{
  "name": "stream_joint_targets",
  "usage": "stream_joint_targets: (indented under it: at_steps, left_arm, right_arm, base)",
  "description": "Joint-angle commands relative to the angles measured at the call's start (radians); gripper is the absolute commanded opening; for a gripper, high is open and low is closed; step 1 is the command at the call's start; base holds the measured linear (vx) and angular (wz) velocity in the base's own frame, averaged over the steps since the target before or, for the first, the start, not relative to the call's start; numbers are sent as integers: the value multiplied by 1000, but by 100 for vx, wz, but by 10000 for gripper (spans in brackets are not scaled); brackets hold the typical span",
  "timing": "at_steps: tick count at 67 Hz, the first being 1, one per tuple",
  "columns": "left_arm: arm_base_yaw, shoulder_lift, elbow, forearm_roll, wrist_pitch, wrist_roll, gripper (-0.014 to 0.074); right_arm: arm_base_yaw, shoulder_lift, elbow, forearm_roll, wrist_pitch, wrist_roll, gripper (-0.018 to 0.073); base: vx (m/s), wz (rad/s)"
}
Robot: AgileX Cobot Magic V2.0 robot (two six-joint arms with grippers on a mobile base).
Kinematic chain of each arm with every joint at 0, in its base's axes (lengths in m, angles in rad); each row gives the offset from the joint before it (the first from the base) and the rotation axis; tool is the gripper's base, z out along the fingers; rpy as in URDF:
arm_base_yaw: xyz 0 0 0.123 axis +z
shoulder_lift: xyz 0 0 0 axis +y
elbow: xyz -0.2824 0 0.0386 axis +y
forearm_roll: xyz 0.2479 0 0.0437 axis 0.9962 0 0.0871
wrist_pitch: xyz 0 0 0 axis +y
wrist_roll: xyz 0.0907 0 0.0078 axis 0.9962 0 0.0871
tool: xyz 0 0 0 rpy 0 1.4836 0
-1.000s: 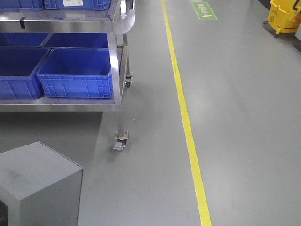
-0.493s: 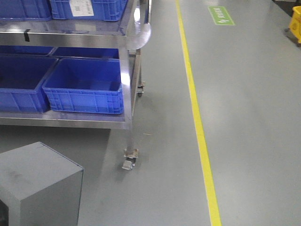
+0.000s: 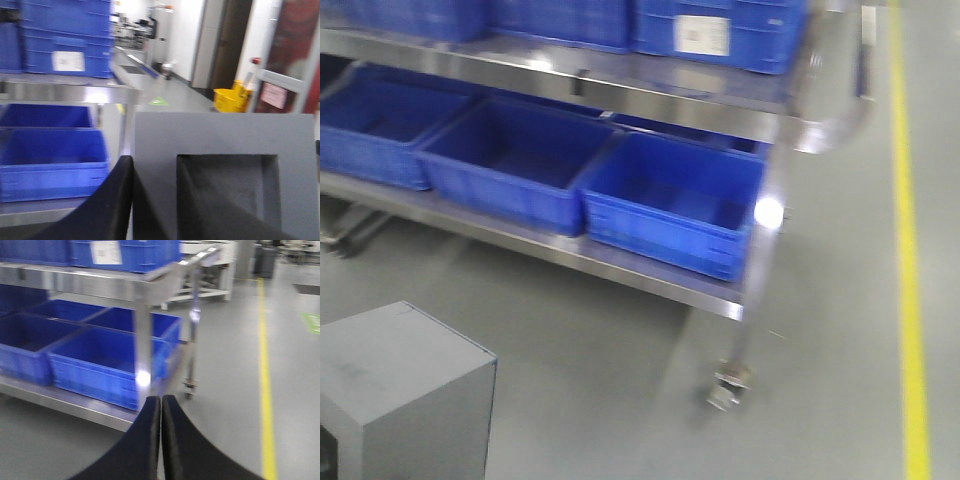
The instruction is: Sort gray base to blue bin
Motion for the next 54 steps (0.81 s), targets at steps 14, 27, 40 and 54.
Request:
stream_joint_targets:
  at_steps: [14, 27, 40, 54]
  left_arm:
    - [-6, 12, -32, 4, -96, -7, -7]
    - [-6, 12, -32, 4, -96, -7, -7]
    - [-6, 12, -32, 4, -96, -7, -7]
    - [-6, 12, -32, 4, -96, -7, -7]
  right_arm:
    - [-5, -7, 4, -9, -79, -7, -5]
    - [-5, -7, 4, -9, -78, -7, -5]
    - [-5, -7, 4, -9, -78, -7, -5]
    - [-5, -7, 4, -9, -78, -7, -5]
  base:
    - [23, 91]
    - [22, 84]
    - [21, 77]
    - [20, 72]
